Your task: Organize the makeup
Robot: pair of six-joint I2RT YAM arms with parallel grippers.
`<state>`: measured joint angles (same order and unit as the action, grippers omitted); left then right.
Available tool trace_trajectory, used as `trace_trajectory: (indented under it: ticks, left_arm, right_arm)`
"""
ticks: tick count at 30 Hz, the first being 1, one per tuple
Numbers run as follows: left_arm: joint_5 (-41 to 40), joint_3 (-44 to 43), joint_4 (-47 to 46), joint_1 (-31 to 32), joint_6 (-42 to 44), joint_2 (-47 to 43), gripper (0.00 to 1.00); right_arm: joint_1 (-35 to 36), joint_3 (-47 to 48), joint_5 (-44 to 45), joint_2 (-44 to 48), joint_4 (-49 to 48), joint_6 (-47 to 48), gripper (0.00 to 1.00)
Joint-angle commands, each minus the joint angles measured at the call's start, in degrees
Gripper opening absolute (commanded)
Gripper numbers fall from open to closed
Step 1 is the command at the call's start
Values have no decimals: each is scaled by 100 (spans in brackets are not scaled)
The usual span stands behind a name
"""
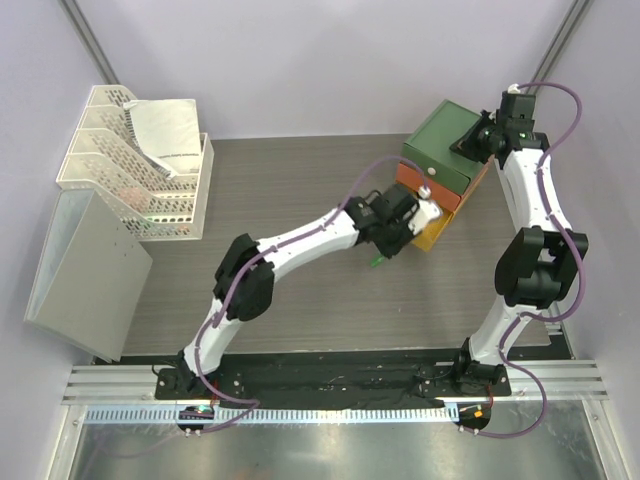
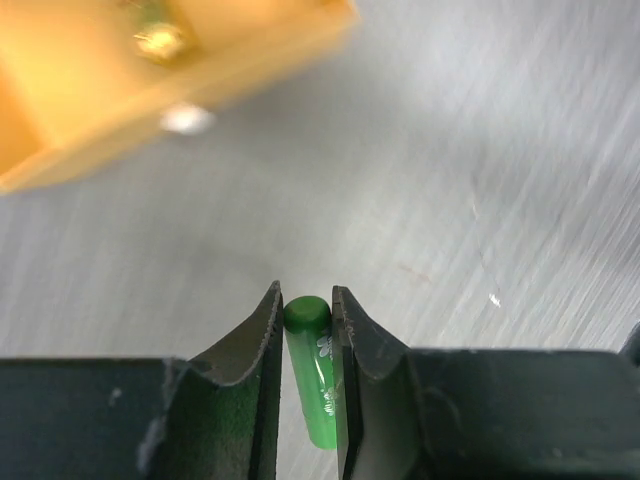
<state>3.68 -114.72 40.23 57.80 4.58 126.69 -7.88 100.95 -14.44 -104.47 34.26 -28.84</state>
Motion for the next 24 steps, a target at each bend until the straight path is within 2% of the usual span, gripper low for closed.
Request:
trace_trajectory:
  ticks: [1,4,5,6,11,13,17,20,24]
  left_arm:
    - [580,-525,-155,-690,-913,-418,10]
    - [1353,-482,-795,-1217,-1783,-400,10]
    - [1502,-447,-1276,-1332,-2098,-382,9]
    - [1895,-385,-1550,-1559,-2676,-304,9]
    - [2531,-507,-3490,-1930,-4463,206,3]
    - [2611,-726,-3942,-1974,-5043,590,2]
    - [2638,-1753,-3988,-1948,-5546,1295,1]
    - [2463,-1625,-4487,-1939,-5774,1437,1]
    - [2400,-1422,-4612,-1930,-5828,1499,1]
  right_arm:
    - [23,-111,-50,-355,432,54,1]
    - [23,-14,-129,-460,424,54,1]
    - [23,4,-147,-478,432,80,1]
    - [23,21,-147,-504,432,80,1]
    - [23,144,-191,-680,441,142,1]
    - [23,197,-209,-750,441,168,1]
    - [23,303,-314,-900,441,168,1]
    - [23,364,-402,-926,432,124,1]
    - [23,609,-490,-1093,424,80,1]
